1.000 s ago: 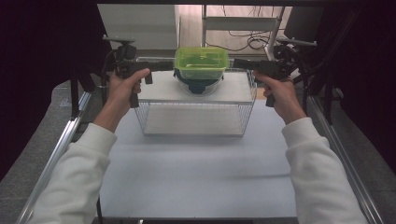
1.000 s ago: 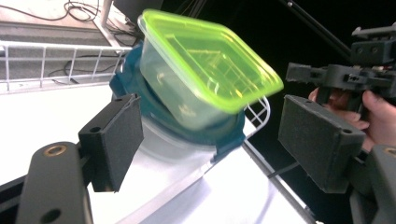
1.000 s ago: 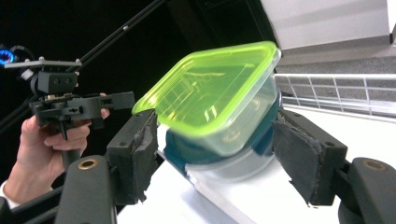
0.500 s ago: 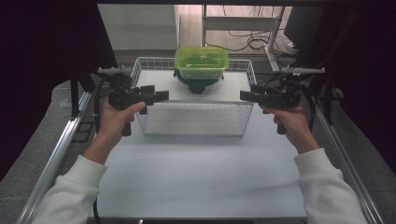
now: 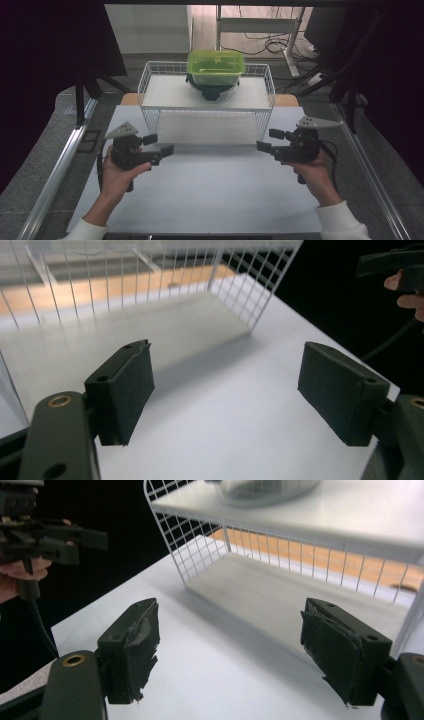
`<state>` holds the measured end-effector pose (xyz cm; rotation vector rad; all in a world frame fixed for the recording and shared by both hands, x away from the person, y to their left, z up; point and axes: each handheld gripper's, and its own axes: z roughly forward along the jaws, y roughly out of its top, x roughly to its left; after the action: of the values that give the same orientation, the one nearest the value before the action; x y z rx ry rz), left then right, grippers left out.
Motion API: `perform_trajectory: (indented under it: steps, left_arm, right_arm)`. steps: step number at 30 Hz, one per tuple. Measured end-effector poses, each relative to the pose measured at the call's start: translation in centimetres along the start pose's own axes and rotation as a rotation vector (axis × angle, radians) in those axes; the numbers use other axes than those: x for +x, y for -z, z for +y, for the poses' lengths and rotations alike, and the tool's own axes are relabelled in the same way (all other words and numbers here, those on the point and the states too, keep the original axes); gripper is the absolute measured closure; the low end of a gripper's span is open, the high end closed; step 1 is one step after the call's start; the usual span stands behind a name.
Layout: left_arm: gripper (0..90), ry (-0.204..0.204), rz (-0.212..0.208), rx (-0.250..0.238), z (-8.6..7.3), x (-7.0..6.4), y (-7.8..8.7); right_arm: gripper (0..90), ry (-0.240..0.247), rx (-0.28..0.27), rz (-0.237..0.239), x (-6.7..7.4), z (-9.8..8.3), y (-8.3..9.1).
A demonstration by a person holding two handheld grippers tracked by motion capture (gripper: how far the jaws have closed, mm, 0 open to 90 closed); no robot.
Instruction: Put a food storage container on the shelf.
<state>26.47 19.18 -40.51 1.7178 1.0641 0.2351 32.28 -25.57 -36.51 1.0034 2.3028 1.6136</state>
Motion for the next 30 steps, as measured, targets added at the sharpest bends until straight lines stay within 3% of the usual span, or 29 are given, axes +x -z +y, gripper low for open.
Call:
perform_trajectory:
  steps: [2,4,8,10,12,14,15,19,26,30]
  left_arm:
    - [21.4,0.008,0.0,0.007,-0.6,0.0,0.0]
    - [21.5,0.025,0.001,0.043,-2.9,0.3,-0.3]
    - [21.7,0.031,0.017,0.102,-5.5,0.6,-1.0]
    - [21.7,0.032,0.021,0.114,-5.9,0.6,-1.1]
    - [21.8,0.022,0.03,0.175,-7.7,0.6,-1.9]
    - [21.3,0.017,0.029,0.189,-8.0,0.5,-2.1]
    - [21.3,-0.001,0.05,0.191,-8.1,0.6,-2.1]
    - [21.6,0.001,0.078,0.188,-8.5,0.8,-2.4]
    - [21.6,-0.012,0.087,0.203,-8.8,0.8,-2.8]
    - [21.6,-0.015,0.091,0.194,-8.7,0.9,-2.9]
  right_arm:
    - [22.8,-0.014,0.004,-0.003,0.0,-1.2,0.1]
    - [22.8,-0.028,0.013,-0.004,-0.1,-2.5,0.2]
    - [22.8,-0.056,0.038,-0.02,-0.2,-5.4,0.2]
    - [22.8,-0.051,0.053,-0.032,-0.3,-6.1,0.2]
    - [22.0,-0.057,0.1,-0.059,-0.6,-8.3,0.1]
    - [21.4,-0.055,0.136,-0.076,-0.7,-9.6,0.1]
    - [21.4,-0.05,0.152,-0.087,-0.8,-10.1,0.1]
    - [21.4,-0.036,0.183,-0.111,-0.8,-11.4,-0.1]
    - [21.4,-0.023,0.211,-0.114,-0.5,-12.0,-1.0]
    - [21.3,-0.02,0.195,-0.119,-0.6,-12.0,-0.8]
